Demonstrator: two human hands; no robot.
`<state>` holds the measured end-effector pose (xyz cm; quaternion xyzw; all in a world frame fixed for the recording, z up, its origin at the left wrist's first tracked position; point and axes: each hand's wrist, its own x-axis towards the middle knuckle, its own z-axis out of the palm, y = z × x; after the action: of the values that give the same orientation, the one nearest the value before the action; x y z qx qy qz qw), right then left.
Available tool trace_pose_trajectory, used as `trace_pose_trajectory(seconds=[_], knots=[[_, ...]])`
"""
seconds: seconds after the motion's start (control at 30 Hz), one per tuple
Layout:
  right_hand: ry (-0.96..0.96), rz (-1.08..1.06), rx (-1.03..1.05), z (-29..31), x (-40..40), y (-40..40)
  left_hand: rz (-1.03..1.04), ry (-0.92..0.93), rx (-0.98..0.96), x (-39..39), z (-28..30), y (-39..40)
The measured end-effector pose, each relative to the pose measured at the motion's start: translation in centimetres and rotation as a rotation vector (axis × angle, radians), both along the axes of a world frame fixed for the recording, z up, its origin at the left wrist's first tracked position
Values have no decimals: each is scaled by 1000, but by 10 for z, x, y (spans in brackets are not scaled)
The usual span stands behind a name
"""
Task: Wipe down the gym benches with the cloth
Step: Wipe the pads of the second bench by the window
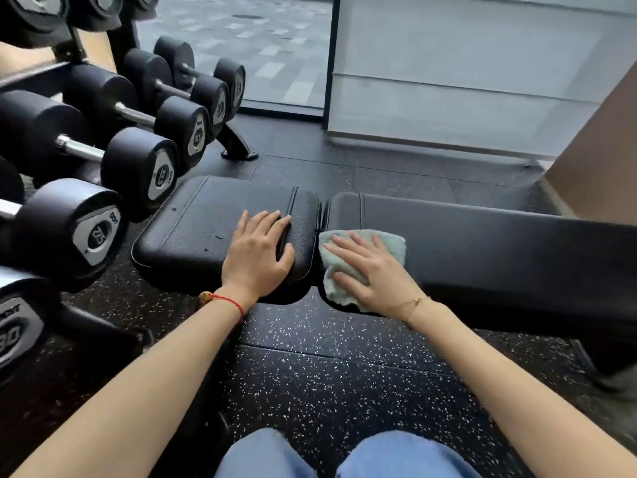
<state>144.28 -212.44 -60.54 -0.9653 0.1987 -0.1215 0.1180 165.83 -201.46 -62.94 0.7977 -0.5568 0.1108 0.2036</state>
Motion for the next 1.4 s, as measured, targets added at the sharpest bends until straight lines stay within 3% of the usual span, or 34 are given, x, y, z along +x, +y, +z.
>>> trace_pose_trajectory(seconds=[0.13, 0.27, 0.47, 0.7, 0.87, 0.97, 1.07, 1.2, 1.33, 1.4], knots=[[17, -27, -290, -18, -17, 19, 8, -12, -14, -1, -2, -1], [-22, -21, -354, -20, -19, 16, 17, 6, -39, -1, -4, -1], [-107, -182, -432, -22, -108, -4, 35, -1, -55, -2, -5, -1], [0, -44, -446, -24, 4, 29, 29, 17, -20, -1, -1, 1], [-73, -89, -338, -19, -78, -1, 28, 26, -11, -1, -2, 2], [-95, -250, -85, -8, -116, -27, 37, 20, -8, -2, -2, 1], [-76, -351, 31, 1, -71, -46, 40, 21, -10, -3, -2, 0], [62, -260, 21, 3, 30, -28, 32, 21, -9, -2, -1, 1], [-27, -42, 50, 2, 2, -1, 28, 21, -23, -1, -1, 1], [-92, -76, 123, 5, -23, -23, 33, 23, -15, 0, -1, 2]])
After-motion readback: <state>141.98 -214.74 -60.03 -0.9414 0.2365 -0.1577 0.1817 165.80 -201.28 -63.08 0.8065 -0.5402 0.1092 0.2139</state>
